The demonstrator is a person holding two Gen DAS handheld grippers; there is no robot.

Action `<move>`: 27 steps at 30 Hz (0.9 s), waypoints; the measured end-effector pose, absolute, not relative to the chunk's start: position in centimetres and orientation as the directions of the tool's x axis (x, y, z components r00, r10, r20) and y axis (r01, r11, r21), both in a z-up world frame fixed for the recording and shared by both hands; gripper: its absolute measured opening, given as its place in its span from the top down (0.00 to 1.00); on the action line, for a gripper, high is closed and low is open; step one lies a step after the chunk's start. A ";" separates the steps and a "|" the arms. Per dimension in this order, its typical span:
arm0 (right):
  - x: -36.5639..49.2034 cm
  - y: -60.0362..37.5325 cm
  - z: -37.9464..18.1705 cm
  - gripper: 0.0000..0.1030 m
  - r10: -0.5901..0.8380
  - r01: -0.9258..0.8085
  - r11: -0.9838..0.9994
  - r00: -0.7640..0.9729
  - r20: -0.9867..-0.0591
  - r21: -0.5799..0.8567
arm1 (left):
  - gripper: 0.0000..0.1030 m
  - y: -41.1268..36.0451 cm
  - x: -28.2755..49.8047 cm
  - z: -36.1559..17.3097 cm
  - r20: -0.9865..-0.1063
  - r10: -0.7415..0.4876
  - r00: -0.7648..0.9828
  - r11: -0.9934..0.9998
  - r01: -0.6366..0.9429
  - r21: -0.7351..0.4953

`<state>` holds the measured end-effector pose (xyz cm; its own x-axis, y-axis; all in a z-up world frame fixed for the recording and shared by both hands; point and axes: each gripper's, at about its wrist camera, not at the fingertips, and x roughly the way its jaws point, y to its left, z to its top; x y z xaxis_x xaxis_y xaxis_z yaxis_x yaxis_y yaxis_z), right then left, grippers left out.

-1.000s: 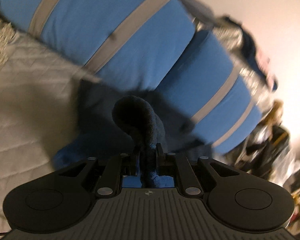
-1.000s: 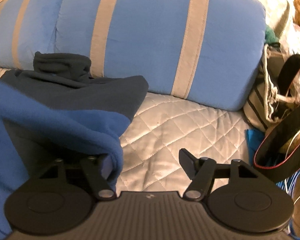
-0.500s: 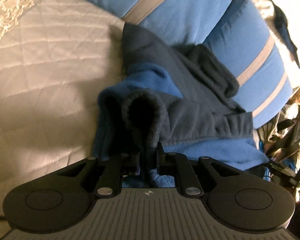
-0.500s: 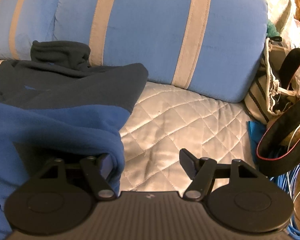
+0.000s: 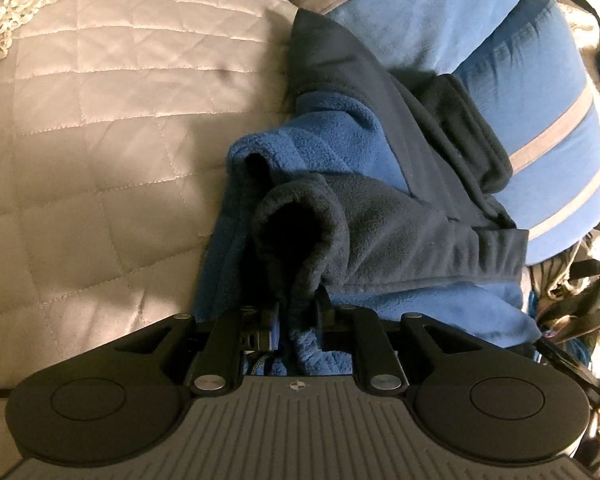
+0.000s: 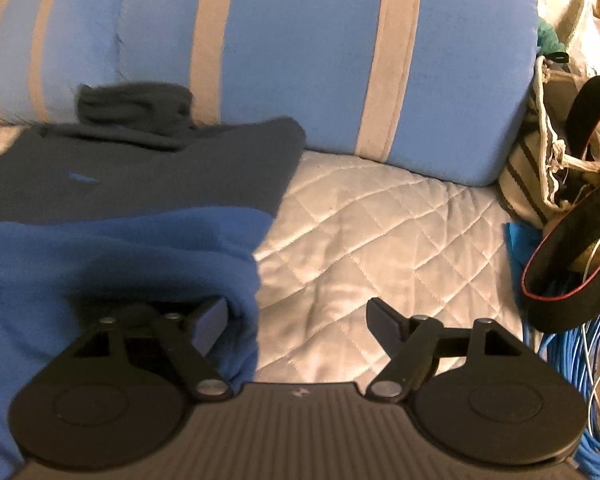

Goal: Fold clothes

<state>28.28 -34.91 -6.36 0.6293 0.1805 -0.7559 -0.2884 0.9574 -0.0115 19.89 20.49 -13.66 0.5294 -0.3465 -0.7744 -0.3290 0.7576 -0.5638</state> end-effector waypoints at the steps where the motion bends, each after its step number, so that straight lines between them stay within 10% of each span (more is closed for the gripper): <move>1: 27.7 -35.3 -5.8 0.20 0.223 -0.306 0.952 0.620 -0.752 0.030 | 0.82 20.5 19.9 -13.7 -0.773 -0.348 0.530 0.755 -0.331 -0.566; 10: 25.5 -36.3 -6.6 0.37 0.622 -0.363 0.782 0.402 -0.672 0.506 | 0.82 20.8 20.0 -14.0 -0.768 -0.360 0.530 0.716 -0.370 -0.592; 20: 27.7 -35.0 -11.8 0.37 0.627 -0.249 0.778 0.376 -0.683 0.577 | 0.81 21.1 19.9 -14.1 -0.762 -0.367 0.533 0.695 -0.387 -0.606; 23: 27.5 -34.0 -12.3 0.57 0.619 -0.278 0.785 0.380 -0.687 0.553 | 0.82 21.7 19.8 -14.5 -0.744 -0.395 0.538 0.635 -0.425 -0.645; 24: 27.3 -33.8 -12.4 0.84 0.603 -0.288 0.798 0.385 -0.699 0.530 | 0.83 21.9 19.7 -14.5 -0.739 -0.401 0.542 0.626 -0.427 -0.652; 27: 27.2 -34.6 -12.5 0.89 0.603 -0.240 0.796 0.400 -0.691 0.556 | 0.83 21.7 19.8 -14.2 -0.745 -0.389 0.542 0.652 -0.409 -0.638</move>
<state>27.22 -34.61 -12.47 0.3998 0.6027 -0.6906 -0.2403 0.7960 0.5556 19.85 21.68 -14.17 0.5419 -0.3893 -0.7448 -0.4092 0.6519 -0.6384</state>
